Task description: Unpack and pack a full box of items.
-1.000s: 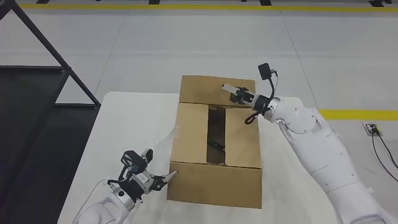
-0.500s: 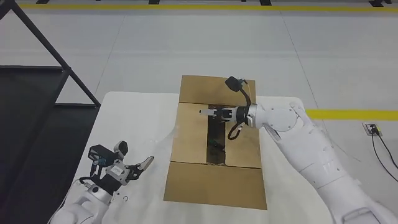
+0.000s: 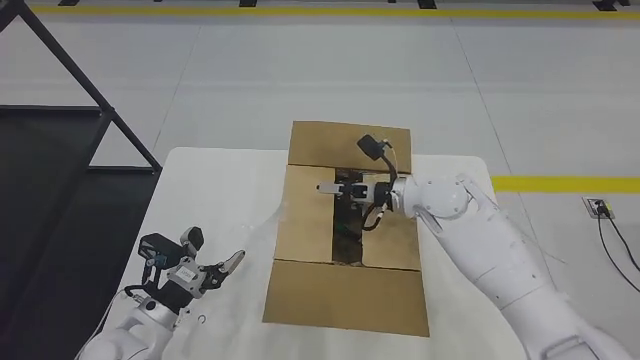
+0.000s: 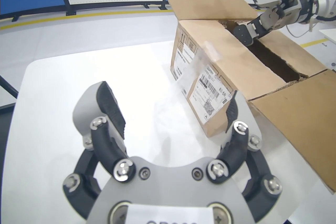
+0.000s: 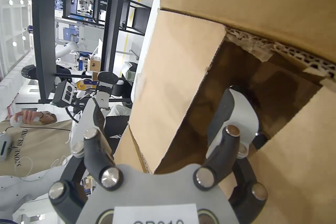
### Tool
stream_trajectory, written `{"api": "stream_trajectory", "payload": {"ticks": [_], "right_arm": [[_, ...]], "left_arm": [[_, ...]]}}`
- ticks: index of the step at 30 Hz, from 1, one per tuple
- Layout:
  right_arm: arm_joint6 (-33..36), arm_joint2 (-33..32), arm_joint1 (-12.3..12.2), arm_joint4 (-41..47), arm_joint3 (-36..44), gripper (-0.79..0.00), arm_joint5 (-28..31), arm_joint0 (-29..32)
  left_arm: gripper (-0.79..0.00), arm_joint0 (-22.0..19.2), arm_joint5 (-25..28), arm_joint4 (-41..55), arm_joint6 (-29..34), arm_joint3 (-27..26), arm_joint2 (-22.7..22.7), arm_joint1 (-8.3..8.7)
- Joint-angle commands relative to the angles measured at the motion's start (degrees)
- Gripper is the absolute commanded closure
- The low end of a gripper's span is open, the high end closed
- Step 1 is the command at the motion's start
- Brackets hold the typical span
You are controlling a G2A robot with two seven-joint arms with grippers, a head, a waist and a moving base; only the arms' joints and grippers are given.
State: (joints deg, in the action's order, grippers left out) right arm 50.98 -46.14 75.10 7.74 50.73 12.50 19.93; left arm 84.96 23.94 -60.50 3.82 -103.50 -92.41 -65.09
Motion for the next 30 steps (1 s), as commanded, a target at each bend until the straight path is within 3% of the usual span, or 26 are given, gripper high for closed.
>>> {"api": "stream_trajectory", "payload": {"ticks": [1,17,25,30], "right_arm": [[1.2,0.15,0.54,2.41,-1.35,-0.785,0.76,-0.47],[9.73,-0.72,3.9,15.52,-9.02,-0.785,9.95,-5.31],[5.12,1.92,6.61,15.08,-8.48,-0.785,9.54,-7.71],[2.79,3.25,7.73,13.21,-8.05,-0.785,12.18,-8.63]], "left_arm": [[-0.785,-0.07,0.32,-0.02,0.15,0.16,0.04,0.03],[-0.785,-0.2,1.09,0.15,-0.21,0.4,-0.21,0.21],[-0.785,0.2,1.2,0.74,-0.69,0.72,-0.76,0.29],[-0.785,0.76,0.7,1.25,-0.89,1.07,-1.52,0.34]]}}
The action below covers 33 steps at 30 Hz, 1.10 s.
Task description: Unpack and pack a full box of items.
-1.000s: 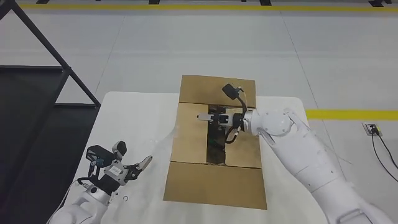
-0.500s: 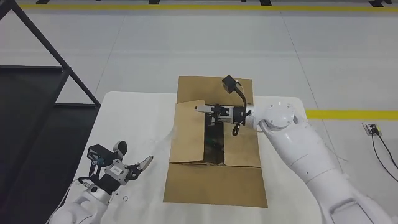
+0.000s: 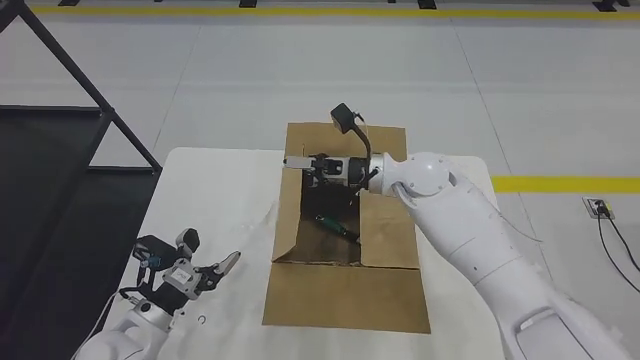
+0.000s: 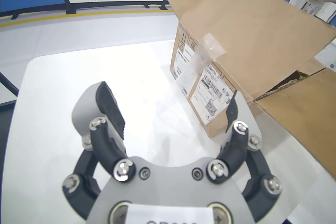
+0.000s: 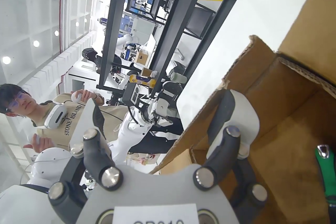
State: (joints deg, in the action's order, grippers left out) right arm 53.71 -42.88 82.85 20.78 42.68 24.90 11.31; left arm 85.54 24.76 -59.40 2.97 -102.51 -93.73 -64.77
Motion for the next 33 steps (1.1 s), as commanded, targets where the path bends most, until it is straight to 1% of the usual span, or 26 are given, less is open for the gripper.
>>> {"api": "stream_trajectory", "payload": {"ticks": [1,10,12,14,16,20,23,30,33], "right_arm": [[0.07,-0.01,-0.02,0.17,0.0,-0.785,-0.22,0.0],[-0.11,0.06,-0.02,-0.01,0.22,-0.785,-0.35,0.21],[-1.53,0.63,0.2,-1.01,2.8,-0.785,-1.7,1.44],[-2.97,1.53,0.64,-2.63,4.49,-0.785,-4.29,1.53],[-3.74,2.17,1.08,-3.94,5.09,-0.785,-5.65,1.0],[-5.39,3.74,2.7,-3.66,5.06,-0.785,-7.63,-0.01],[-6.2,5.02,4.21,-2.71,3.55,-0.785,-7.77,-0.9],[-6.34,7.36,7.72,-0.61,-1.57,-0.785,-5.19,-2.94],[-6.32,8.1,9.22,0.31,-4.35,-0.785,-4.41,-3.64]], "left_arm": [[-0.785,0.25,-0.23,0.26,-0.04,0.12,-0.32,0.01],[-0.785,0.25,-0.23,0.26,-0.04,0.12,-0.32,0.01],[-0.785,0.26,-0.42,0.31,0.07,-0.3,-0.08,-0.01],[-0.785,0.03,-0.87,0.09,0.34,-0.93,0.27,-0.04],[-0.785,-0.16,-1.26,-0.27,0.42,-1.22,0.49,-0.05],[-0.785,0.01,-1.9,-0.22,-0.41,-1.51,0.08,-0.06],[-0.785,0.71,-2.52,0.87,-1.22,-1.85,-0.7,-0.08],[-0.785,2.28,-3.96,2.97,-2.76,-3.47,-2.57,-0.15],[-0.785,2.74,-4.29,5.33,-3.43,-4.28,-3.41,-0.22]]}}
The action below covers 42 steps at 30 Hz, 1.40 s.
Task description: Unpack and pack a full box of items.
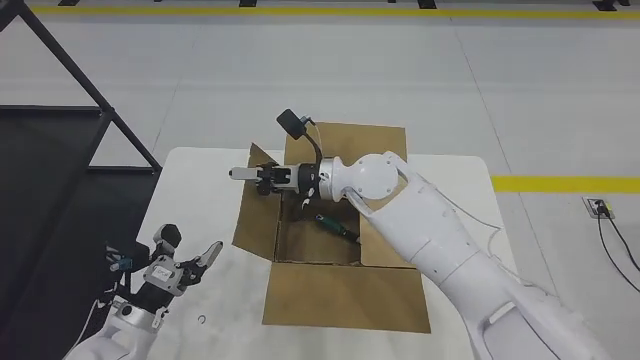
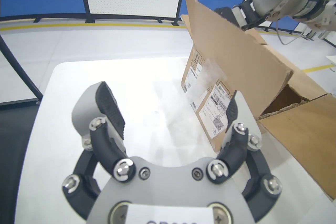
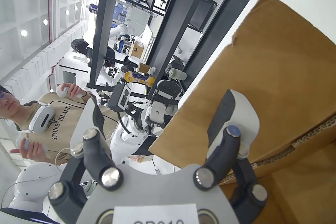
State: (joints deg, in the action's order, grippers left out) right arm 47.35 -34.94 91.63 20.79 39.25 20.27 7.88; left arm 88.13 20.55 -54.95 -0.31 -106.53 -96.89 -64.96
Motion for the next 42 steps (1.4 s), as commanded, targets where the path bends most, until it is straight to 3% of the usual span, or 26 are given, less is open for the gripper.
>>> {"api": "stream_trajectory", "payload": {"ticks": [1,10,18,28,42], "right_arm": [[0.15,0.34,0.89,0.6,-1.82,-0.785,0.58,-0.43],[1.25,0.8,4.08,1.86,-8.48,-0.785,3.55,-2.09],[2.46,0.36,5.74,1.76,-11.76,-0.785,6.31,-2.72],[2.33,-4.37,4.73,3.82,-13.7,-0.785,15.3,-2.6],[1.4,-7.58,3.28,0.72,-11.44,-0.785,14.27,-1.11]], "left_arm": [[-0.785,0.29,0.19,1.9,-0.24,-0.6,-0.43,-0.05],[-0.785,0.84,4.5,7.25,2.01,-3.53,-0.51,0.02],[-0.785,-1.78,0.81,2.69,3.52,-1.4,2.08,-0.12],[-0.785,-3.46,-0.81,1.83,4.13,3.52,2.89,-0.22],[-0.785,-4.11,-1.26,1.29,4.32,6.85,2.52,-0.18]]}}
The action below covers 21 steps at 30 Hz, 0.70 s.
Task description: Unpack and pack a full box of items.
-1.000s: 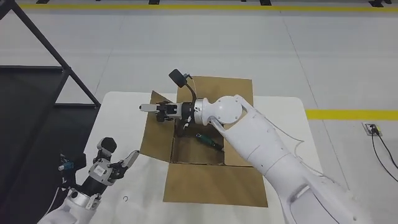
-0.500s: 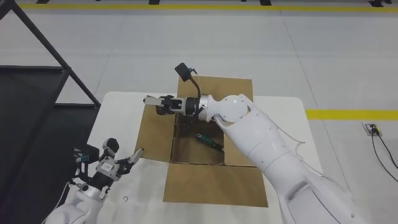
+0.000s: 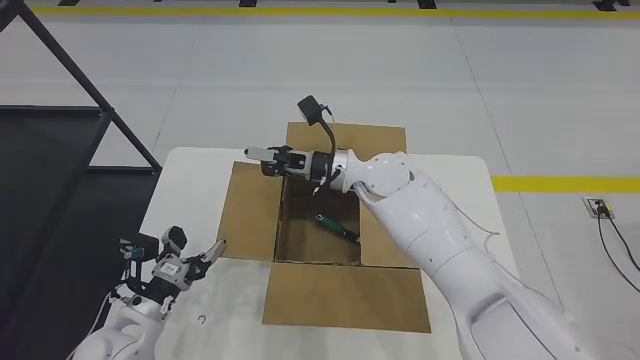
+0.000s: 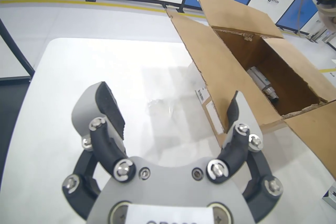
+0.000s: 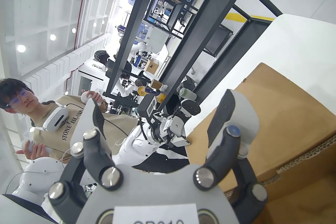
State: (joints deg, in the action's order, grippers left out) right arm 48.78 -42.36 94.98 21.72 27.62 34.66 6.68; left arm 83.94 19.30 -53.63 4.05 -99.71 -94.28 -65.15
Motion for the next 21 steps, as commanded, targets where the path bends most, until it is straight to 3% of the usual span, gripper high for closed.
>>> {"api": "stream_trajectory", "payload": {"ticks": [1,21], "right_arm": [[-0.07,-0.35,-0.13,-0.38,0.42,-0.785,-0.24,0.21],[0.28,-3.33,-1.08,-4.26,4.26,-0.785,-1.97,2.07]], "left_arm": [[-0.785,0.16,-0.01,0.01,-0.02,0.1,-0.19,0.02],[-0.785,1.5,0.14,1.63,-1.36,0.2,-3.07,0.17]]}}
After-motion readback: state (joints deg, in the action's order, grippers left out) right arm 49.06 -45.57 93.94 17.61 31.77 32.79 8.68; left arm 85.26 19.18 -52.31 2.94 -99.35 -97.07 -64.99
